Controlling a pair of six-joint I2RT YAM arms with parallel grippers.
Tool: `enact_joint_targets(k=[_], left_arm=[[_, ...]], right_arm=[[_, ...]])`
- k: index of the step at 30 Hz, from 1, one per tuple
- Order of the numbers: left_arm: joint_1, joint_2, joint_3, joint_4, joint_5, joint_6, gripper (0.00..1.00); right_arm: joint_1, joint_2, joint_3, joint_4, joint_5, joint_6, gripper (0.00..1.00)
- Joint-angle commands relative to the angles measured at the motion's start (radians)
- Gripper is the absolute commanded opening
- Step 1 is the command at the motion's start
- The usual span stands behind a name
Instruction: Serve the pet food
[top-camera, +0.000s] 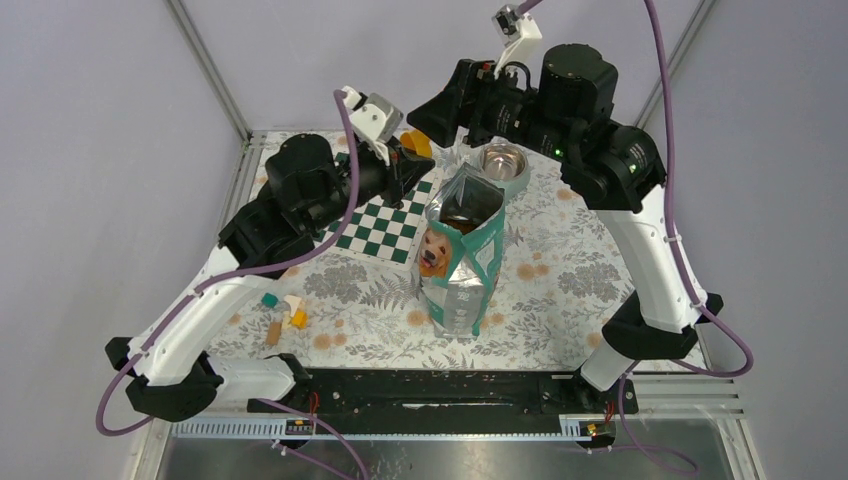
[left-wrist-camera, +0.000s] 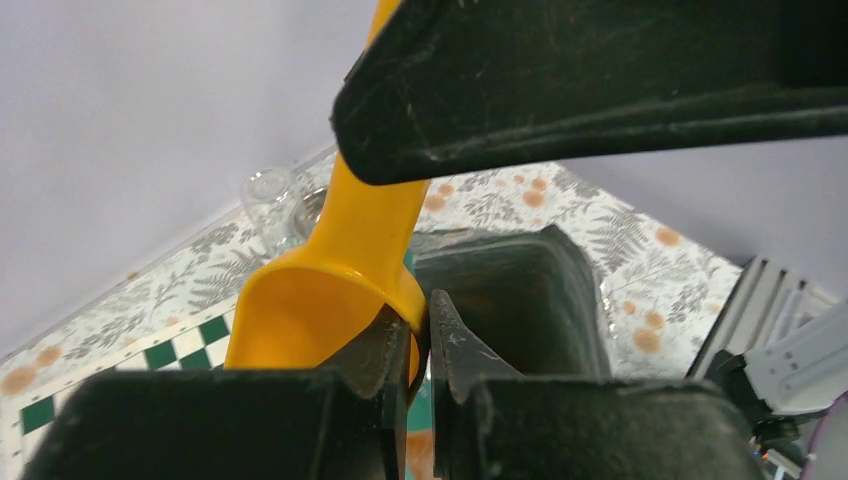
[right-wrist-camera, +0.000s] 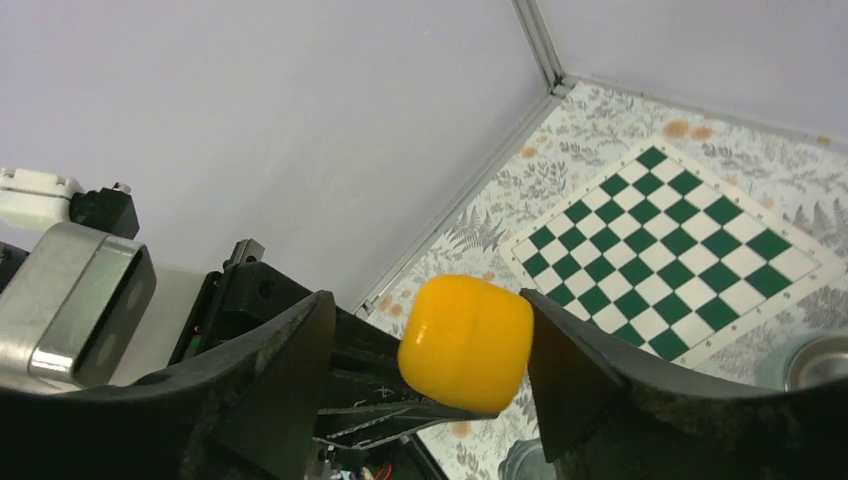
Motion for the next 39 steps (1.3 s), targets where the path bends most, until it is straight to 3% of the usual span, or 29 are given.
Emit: enact_joint_targets(k=[1,4,12,16,17,18,21,23,28,32,33,34,35,37,39], left_arm=[[-0.005,-0.017,0.052,0.011,-0.06,0.126,0.0],[-0.005,-0.023,0.044,0.006,-0.03,0.177,0.0],[-0.007,-0.026,0.048,-0.049,0.051,0.248,0.0],[-0.006,-0.029,0.049,-0.049,0.068,0.251,0.0],[-0.007,-0.03,0.049,-0.049,0.077,0.249,0.0],[-0.007,-0.032,0.046,-0.048,0.083,0.248,0.0],[-0.005,-0.041,0.036,-0.042,0.092,0.241,0.0],[-0.006,-0.045,0.029,-0.037,0.089,0.237,0.0],[-0.007,-0.055,0.013,-0.023,0.106,0.242,0.0],[-0.007,-0.062,0.009,-0.026,0.097,0.24,0.0],[-0.007,-0.063,0.007,-0.026,0.094,0.238,0.0],[-0.006,-0.063,0.008,-0.026,0.086,0.23,0.03],[-0.007,-0.062,0.009,-0.024,0.075,0.218,0.18],[-0.007,-0.066,0.011,-0.023,0.043,0.181,0.49],[-0.007,-0.073,0.009,-0.018,-0.01,0.134,0.66]], right_arm=[[0.006,0.014,0.08,-0.066,-0.009,0.032,0.69],[0.006,0.031,0.112,-0.12,-0.051,0.039,0.58],[0.005,0.031,0.103,-0.152,-0.111,0.045,0.42],[0.002,0.036,0.096,-0.15,-0.106,0.049,0.13],[0.001,0.036,0.096,-0.15,-0.092,0.052,0.1],[0.0,0.035,0.098,-0.149,-0.079,0.053,0.12],[-0.002,0.031,0.098,-0.137,-0.067,0.057,0.43],[-0.002,0.031,0.099,-0.128,-0.079,0.065,0.52],[-0.004,0.045,0.09,-0.126,-0.11,0.092,0.49],[-0.006,0.046,0.083,-0.125,-0.141,0.102,0.27],[-0.005,0.043,0.08,-0.126,-0.144,0.1,0.15],[-0.006,0.038,0.077,-0.125,-0.139,0.1,0.05],[-0.009,0.031,0.073,-0.125,-0.125,0.096,0.0],[-0.023,0.016,0.066,-0.127,-0.096,0.087,0.0],[-0.062,-0.011,0.051,-0.126,-0.072,0.081,0.0]])
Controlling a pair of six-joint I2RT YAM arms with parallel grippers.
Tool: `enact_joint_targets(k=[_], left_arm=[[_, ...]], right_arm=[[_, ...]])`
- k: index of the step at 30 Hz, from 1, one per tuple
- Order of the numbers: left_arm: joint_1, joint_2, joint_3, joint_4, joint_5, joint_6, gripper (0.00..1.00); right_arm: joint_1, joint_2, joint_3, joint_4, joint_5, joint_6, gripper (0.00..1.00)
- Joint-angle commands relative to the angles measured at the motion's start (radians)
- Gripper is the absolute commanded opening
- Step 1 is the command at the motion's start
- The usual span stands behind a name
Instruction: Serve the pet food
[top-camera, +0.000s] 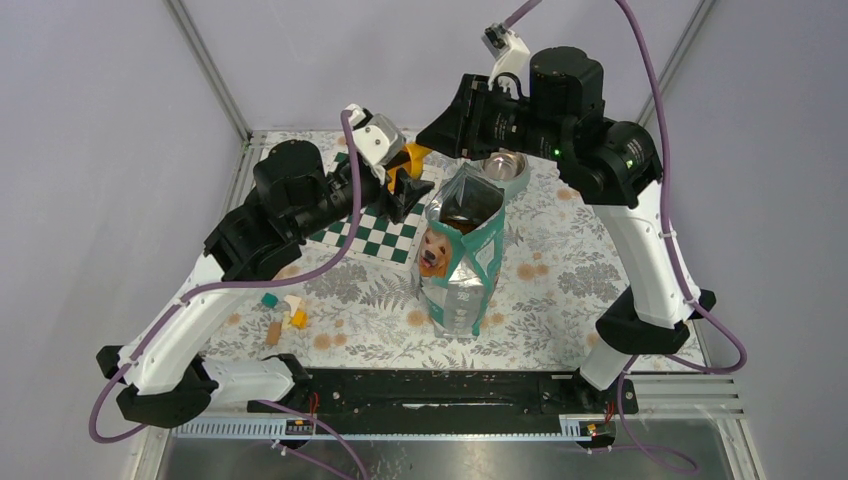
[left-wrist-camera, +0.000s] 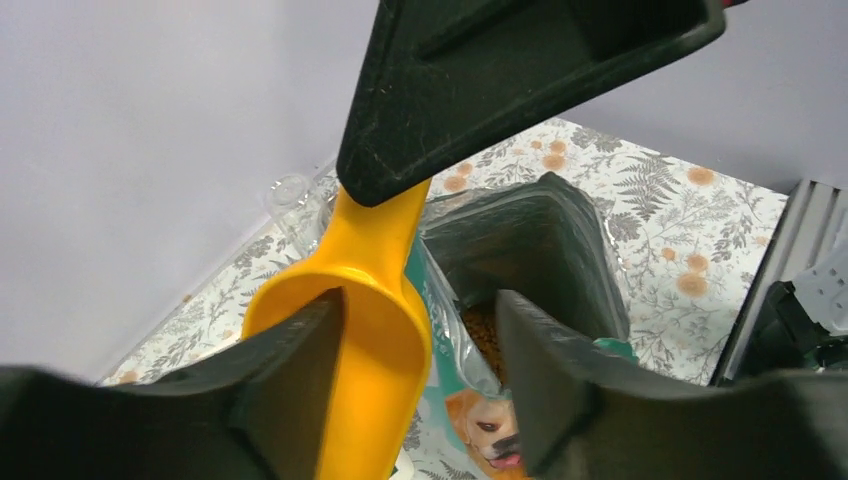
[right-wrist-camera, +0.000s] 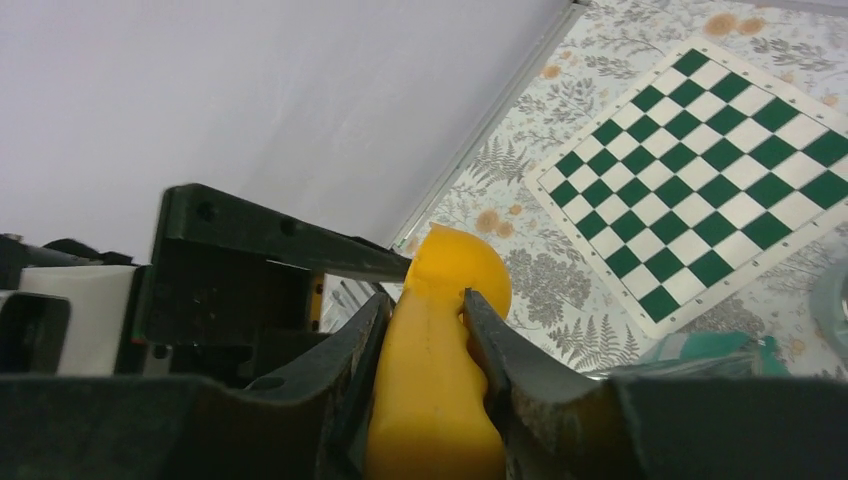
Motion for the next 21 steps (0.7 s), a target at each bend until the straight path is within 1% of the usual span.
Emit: enact_joint_targets(k=[1,2,6,9,11,14,19,20,21], left_arm=[[-0.004,-0.037,0.007,0.069,-0.111,-0.11,0.7],[-0.004,-0.04,0.006,0.068,-0.142,-0.134,0.73],[-0.003,-0.033,0.009,0.013,-0.215,-0.257,0.74],[-0.003,0.007,0.029,-0.055,-0.24,-0.32,0.74],[-0.002,0.071,0.071,-0.12,-0.239,-0.359,0.74],[-0.001,0.168,0.151,-0.239,-0.195,-0.402,0.72],[0.008,0.292,0.247,-0.344,-0.083,-0.431,0.64],[0.013,0.312,0.261,-0.361,-0.064,-0.434,0.6],[0.019,0.33,0.277,-0.386,-0.038,-0.431,0.54]], right_arm=[[-0.073,-0.07,-0.021,0.037,0.022,-0.013,0.0],[-0.102,-0.095,-0.033,0.037,0.033,-0.02,0.0],[-0.21,-0.203,-0.093,0.026,0.069,-0.071,0.0],[-0.223,-0.25,-0.099,-0.038,0.139,-0.137,0.0],[-0.224,-0.283,-0.123,-0.071,0.175,-0.16,0.0],[-0.223,-0.335,-0.191,-0.074,0.209,-0.173,0.0],[-0.223,-0.398,-0.263,-0.082,0.218,-0.182,0.0],[-0.223,-0.402,-0.267,-0.091,0.211,-0.182,0.0],[-0.223,-0.406,-0.271,-0.101,0.202,-0.183,0.0]])
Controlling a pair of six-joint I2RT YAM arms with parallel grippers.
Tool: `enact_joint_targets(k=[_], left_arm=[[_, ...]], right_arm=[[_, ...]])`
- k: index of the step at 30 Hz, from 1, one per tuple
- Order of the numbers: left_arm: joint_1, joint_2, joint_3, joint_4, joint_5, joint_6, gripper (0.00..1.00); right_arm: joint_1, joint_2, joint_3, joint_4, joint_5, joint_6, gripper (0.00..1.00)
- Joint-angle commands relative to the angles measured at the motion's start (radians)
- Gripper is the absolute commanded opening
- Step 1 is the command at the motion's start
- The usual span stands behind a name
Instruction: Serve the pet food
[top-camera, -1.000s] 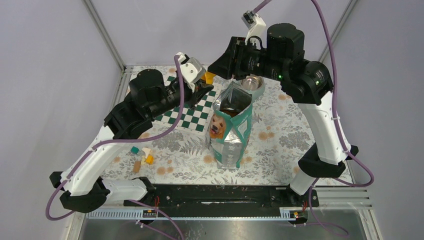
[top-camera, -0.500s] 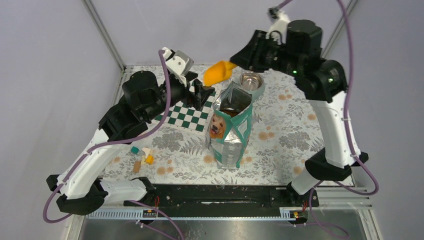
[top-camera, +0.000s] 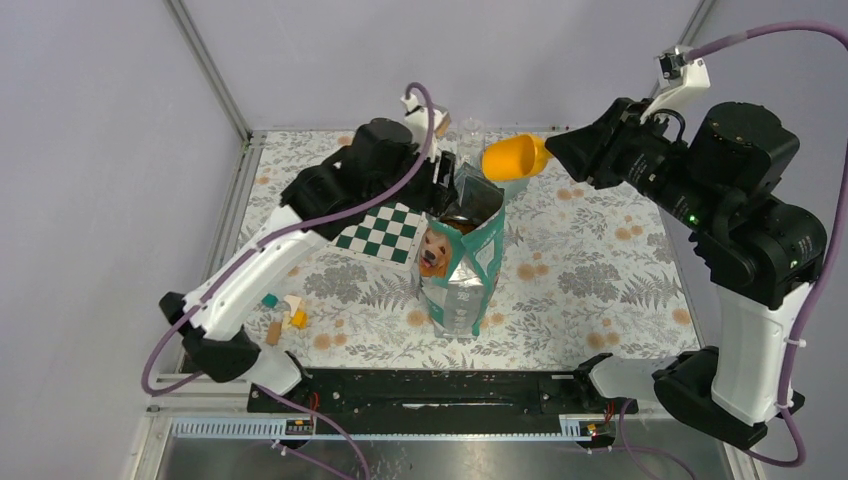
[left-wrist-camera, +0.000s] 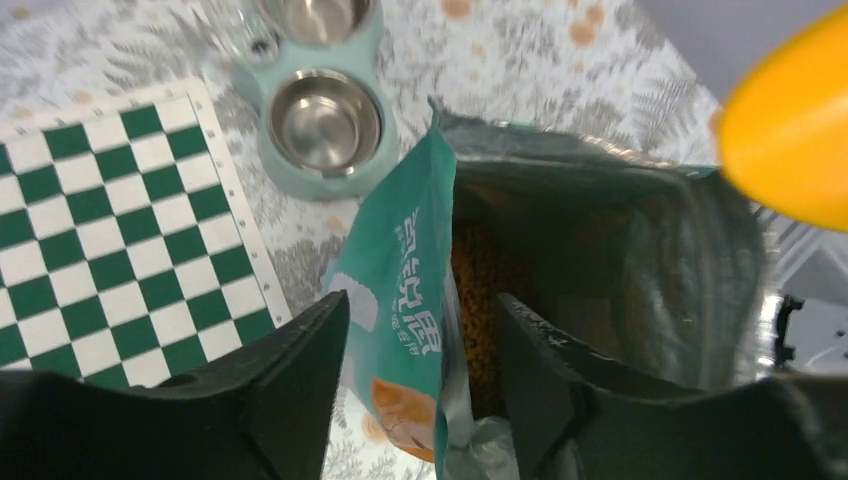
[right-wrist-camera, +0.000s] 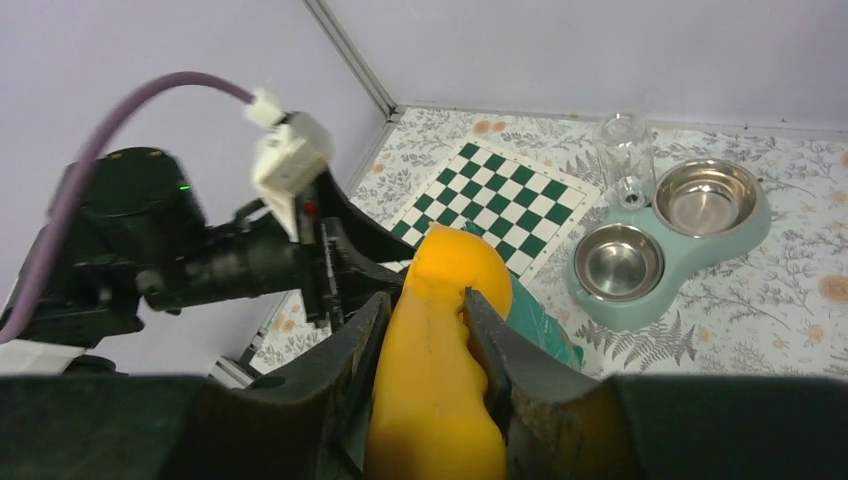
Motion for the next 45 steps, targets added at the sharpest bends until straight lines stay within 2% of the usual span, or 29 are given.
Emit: enact_joint_targets(k=[1,3,6,7,16,24,29,32,39,41,45], left_arm=[[0.022,0.053,0.102,-0.133,0.119,-0.037,0.49],[0.034,0.077,0.129,-0.175,0.141,-0.026,0.37],[0.051,0.084,0.156,-0.21,0.134,-0.004,0.04],[0.063,0.081,0.172,-0.221,0.13,0.001,0.0],[0.099,0.076,0.405,-0.291,0.139,-0.02,0.0],[0.114,0.045,0.532,-0.304,0.084,-0.076,0.0],[0.125,-0.006,0.523,-0.302,-0.021,-0.056,0.0],[0.156,-0.055,0.496,-0.303,-0.029,-0.044,0.0],[0.212,-0.108,0.478,-0.311,-0.107,-0.042,0.0],[0.212,-0.101,0.466,-0.301,-0.072,-0.054,0.0],[0.206,-0.098,0.307,-0.208,0.078,-0.125,0.0]], right_arm=[[0.003,0.006,-0.035,-0.02,0.001,-0.028,0.0],[0.001,-0.007,-0.063,-0.022,-0.018,-0.024,0.0],[0.002,-0.013,-0.1,-0.022,-0.052,-0.025,0.0],[0.001,-0.01,-0.111,-0.022,-0.064,-0.025,0.0],[0.005,0.072,-0.116,-0.021,-0.168,-0.024,0.0],[0.062,0.101,-0.163,-0.011,-0.143,-0.028,0.0],[0.141,0.124,-0.195,0.04,-0.136,0.0,0.0],[0.19,0.128,-0.237,0.088,-0.123,0.033,0.0],[0.221,0.097,-0.401,0.227,-0.138,0.133,0.0],[0.221,0.093,-0.426,0.23,-0.127,0.128,0.0],[0.219,0.061,-0.496,0.229,-0.07,0.086,0.0]])
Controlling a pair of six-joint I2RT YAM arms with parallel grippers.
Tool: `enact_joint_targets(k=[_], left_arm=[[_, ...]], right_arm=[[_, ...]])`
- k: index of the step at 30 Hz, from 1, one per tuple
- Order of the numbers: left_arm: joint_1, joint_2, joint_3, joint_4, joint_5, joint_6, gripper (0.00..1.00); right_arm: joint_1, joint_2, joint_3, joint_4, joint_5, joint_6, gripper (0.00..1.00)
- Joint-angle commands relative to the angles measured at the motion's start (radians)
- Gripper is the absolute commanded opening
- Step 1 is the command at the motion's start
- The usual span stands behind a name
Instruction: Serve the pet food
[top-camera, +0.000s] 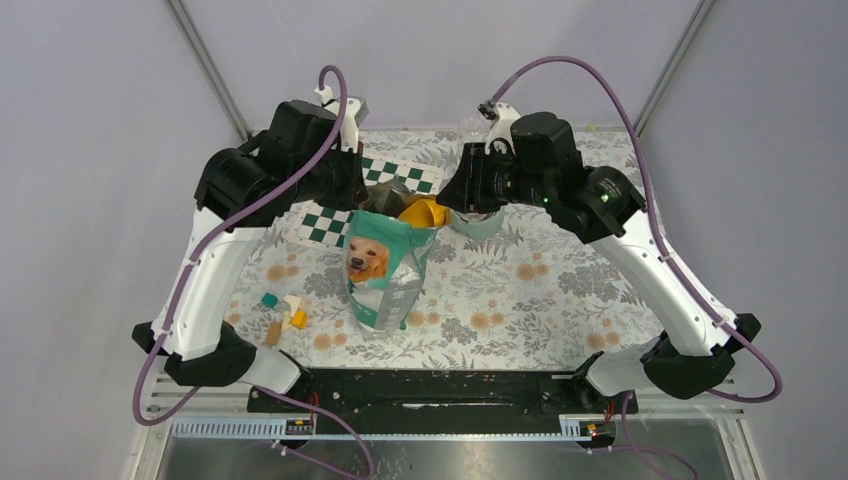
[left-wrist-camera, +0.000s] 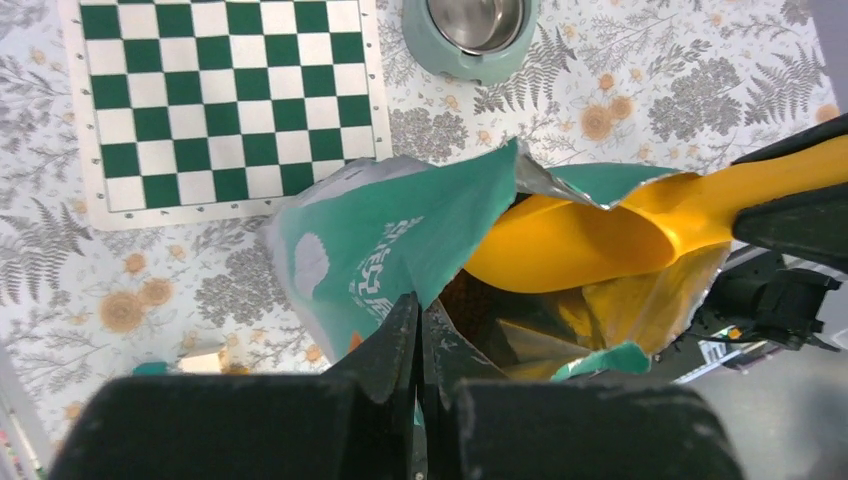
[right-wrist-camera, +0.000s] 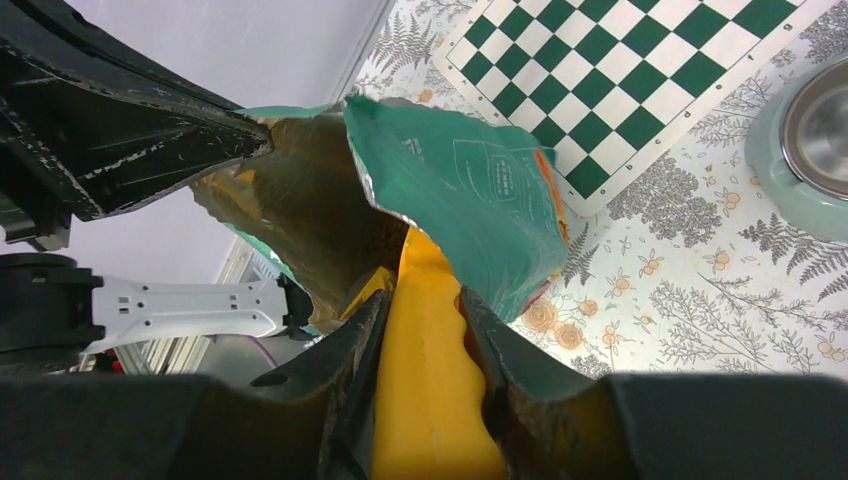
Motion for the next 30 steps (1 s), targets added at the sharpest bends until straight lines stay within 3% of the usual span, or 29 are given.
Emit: enact_joint_targets(k=[1,7,19,25,30], left_arm=[[-0.009,-0.093,-0.08,0.422,0.105,-0.093,0.0],[-0.107,-0.032,-0.187,0.48,0.117,-0.155,0.0],[-0.155,0.135,-0.11,0.5,0.121,-0.197,0.0],[-0.157,0.128,-0.154,0.552,0.186,-0.174,0.0],[-0.157,0.112,-0.209,0.603,0.217,-0.18,0.0]], right_arm=[[-0.006,-0.067,-0.071,-0.004,0.084,-0.045,0.0],[-0.07,-0.132,-0.224,0.034,0.118,-0.114,0.0],[-0.12,-0.126,-0.416,0.126,0.106,-0.118,0.0],[-0.122,-0.086,-0.533,0.239,-0.022,-0.072,0.0],[-0.127,-0.075,-0.668,0.432,-0.195,0.029,0.0]])
